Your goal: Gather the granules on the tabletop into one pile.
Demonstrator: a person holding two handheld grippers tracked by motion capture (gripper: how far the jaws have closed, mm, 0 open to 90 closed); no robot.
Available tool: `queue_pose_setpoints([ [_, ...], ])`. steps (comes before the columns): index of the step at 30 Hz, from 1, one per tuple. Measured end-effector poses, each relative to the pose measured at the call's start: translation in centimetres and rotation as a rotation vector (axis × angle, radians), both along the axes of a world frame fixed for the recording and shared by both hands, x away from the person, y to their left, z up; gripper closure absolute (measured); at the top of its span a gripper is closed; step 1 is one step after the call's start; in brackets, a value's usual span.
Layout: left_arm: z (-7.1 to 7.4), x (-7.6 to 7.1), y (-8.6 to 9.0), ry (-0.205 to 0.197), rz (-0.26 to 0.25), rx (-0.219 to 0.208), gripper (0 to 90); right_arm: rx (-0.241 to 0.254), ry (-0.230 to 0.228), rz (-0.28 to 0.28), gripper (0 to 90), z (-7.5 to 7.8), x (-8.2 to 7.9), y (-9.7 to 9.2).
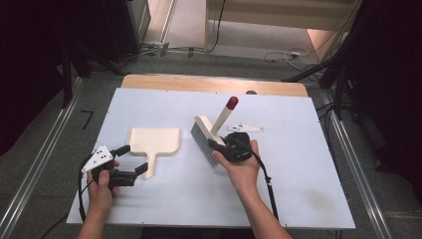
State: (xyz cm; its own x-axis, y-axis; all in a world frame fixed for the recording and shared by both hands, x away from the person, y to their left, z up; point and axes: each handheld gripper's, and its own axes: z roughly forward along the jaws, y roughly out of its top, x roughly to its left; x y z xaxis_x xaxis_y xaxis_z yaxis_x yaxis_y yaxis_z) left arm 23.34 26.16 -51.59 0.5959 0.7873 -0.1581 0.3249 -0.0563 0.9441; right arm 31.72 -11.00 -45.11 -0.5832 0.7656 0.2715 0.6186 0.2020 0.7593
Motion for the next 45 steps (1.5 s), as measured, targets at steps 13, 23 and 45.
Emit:
queue_pose_setpoints([
  [13,0.0,0.0,0.0,-0.001,-0.002,0.004,1.8,0.003,0.055,-0.088,65.5,-2.5,2.1,-0.1],
  [23,0.0,0.0,-0.1,0.001,-0.002,0.009,1.8,0.029,0.057,-0.166,65.5,-2.8,1.6,-3.4],
  [45,0.0,0.0,-0.2,0.003,-0.001,0.015,1.8,-0.036,-0.091,0.193,65.5,2.7,-1.4,-8.1],
])
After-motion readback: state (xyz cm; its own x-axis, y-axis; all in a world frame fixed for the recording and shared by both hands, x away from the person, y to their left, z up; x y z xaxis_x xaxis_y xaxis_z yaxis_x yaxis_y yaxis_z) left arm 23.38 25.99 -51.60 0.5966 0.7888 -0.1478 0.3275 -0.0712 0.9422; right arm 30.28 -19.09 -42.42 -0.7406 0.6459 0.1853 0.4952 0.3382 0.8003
